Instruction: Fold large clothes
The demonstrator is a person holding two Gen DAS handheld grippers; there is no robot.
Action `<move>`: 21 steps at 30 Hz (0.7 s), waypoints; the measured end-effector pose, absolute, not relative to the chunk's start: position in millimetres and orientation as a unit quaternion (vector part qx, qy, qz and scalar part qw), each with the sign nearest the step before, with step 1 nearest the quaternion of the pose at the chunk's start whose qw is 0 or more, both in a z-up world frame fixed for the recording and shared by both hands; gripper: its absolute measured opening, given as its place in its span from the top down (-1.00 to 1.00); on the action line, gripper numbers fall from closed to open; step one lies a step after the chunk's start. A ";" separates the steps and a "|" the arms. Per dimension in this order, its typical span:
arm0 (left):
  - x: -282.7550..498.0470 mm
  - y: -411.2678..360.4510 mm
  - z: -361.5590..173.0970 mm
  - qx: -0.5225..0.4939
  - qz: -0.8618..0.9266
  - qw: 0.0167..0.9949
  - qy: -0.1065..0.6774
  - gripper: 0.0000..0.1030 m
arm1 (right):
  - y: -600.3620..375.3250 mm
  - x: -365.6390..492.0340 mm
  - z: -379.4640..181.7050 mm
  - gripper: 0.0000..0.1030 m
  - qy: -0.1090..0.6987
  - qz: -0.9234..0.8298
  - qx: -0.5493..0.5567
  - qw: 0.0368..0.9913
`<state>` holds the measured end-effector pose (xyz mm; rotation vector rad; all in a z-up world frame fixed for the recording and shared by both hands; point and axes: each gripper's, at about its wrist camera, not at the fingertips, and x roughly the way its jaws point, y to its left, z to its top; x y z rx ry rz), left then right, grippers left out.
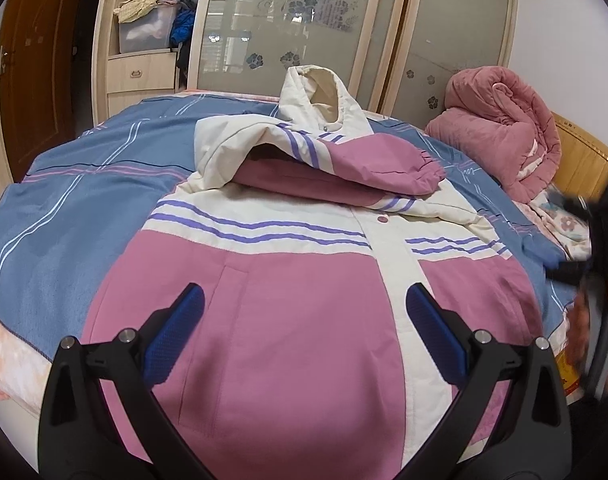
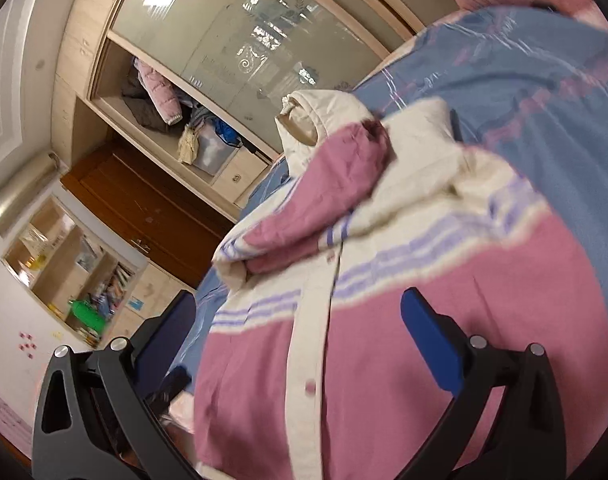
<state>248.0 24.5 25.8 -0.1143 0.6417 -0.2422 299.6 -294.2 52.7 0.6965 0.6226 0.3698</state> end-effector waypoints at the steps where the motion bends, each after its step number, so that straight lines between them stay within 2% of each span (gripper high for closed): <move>1: 249.7 24.6 25.5 -0.058 -0.118 0.940 0.316 -0.96 | -291.9 316.8 60.2 -0.97 0.305 0.168 0.311 0.884; 6: 256.3 25.8 25.9 -0.066 -0.119 0.938 0.318 -0.96 | -288.7 408.3 77.9 -0.97 0.331 0.095 0.216 0.914; 12: 263.8 28.6 30.5 -0.067 -0.120 0.940 0.313 -0.96 | -285.5 486.8 57.4 -0.97 0.382 0.039 0.178 0.906; 14: 267.3 29.0 31.9 -0.065 -0.119 0.940 0.312 -0.96 | -276.2 506.1 46.7 -0.83 0.400 0.035 0.162 0.901; 15: 269.4 29.6 32.4 -0.064 -0.118 0.941 0.312 -0.96 | -272.1 513.2 41.0 -0.68 0.410 0.035 0.156 0.898; 16: 271.4 30.3 32.6 -0.064 -0.118 0.941 0.312 -0.96 | -268.8 520.6 35.0 -0.40 0.420 0.036 0.154 0.894; 18: 274.9 32.2 32.2 -0.064 -0.116 0.940 0.314 -0.96 | -263.4 528.0 27.3 -0.07 0.432 0.026 0.151 0.889; 19: 275.4 33.2 32.0 -0.065 -0.116 0.940 0.315 -0.96 | -260.6 529.1 26.4 0.41 0.432 0.024 0.148 0.889; 21: 276.2 34.9 32.7 -0.068 -0.116 0.939 0.316 -0.96 | -255.7 526.4 33.8 0.67 0.415 0.026 0.141 0.898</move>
